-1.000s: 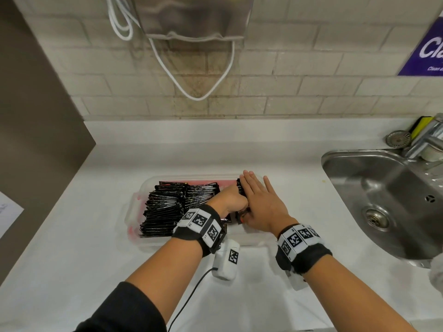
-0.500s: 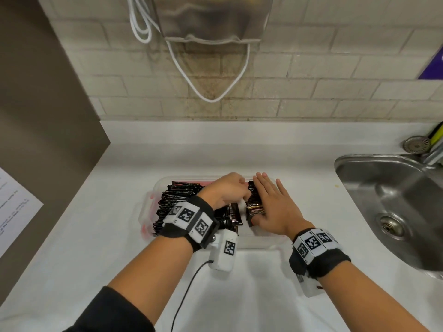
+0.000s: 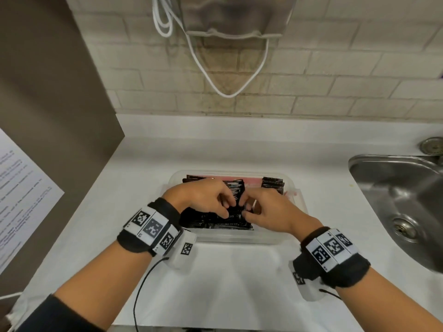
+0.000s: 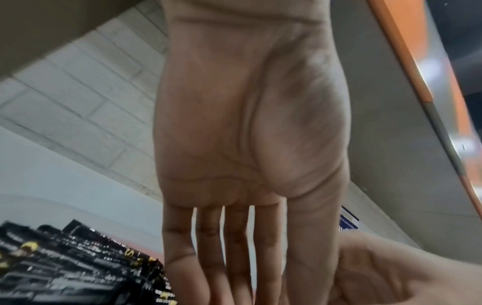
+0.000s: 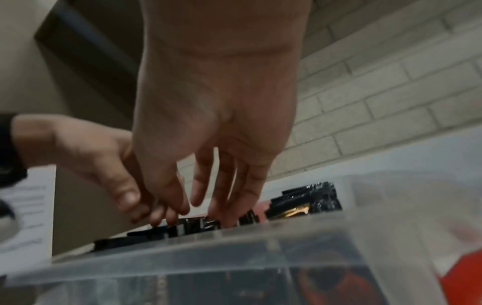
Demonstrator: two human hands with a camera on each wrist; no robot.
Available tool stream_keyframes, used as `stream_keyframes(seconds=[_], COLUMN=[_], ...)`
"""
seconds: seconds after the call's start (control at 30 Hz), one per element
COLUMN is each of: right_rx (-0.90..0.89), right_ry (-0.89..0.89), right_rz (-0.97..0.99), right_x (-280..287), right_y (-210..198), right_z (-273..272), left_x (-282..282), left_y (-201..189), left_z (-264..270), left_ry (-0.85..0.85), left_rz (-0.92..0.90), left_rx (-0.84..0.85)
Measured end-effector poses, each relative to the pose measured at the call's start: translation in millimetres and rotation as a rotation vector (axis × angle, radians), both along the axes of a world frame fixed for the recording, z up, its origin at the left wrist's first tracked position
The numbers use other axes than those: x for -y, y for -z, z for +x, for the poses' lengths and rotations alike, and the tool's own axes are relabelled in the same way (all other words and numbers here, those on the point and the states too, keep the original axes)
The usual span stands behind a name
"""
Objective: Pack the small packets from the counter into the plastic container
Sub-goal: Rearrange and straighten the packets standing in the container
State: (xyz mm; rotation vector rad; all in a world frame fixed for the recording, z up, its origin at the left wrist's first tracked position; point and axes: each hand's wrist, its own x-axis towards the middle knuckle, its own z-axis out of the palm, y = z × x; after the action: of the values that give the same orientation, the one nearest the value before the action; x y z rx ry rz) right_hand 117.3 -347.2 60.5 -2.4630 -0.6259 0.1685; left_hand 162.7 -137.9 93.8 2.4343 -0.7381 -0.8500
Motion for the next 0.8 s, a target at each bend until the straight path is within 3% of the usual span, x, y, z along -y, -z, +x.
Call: stream_keyframes(seconds=[0.33, 0.57, 0.8], right_rx=[-0.388, -0.435, -0.321], right_ry=[0.086, 0.100, 0.138], right_rz=[0.161, 0.320, 0.247], right_x=[14, 17, 9], right_y=[14, 26, 34], right_z=[-3, -7, -8], left_x=[1, 7, 13], left_y=[14, 16, 25], left_z=[-11, -11, -15], left_ry=[0.054, 0.152, 0.193], left_rz=[-0.027, 0.062, 0.173], left_rx=[0.104, 0.213, 0.357])
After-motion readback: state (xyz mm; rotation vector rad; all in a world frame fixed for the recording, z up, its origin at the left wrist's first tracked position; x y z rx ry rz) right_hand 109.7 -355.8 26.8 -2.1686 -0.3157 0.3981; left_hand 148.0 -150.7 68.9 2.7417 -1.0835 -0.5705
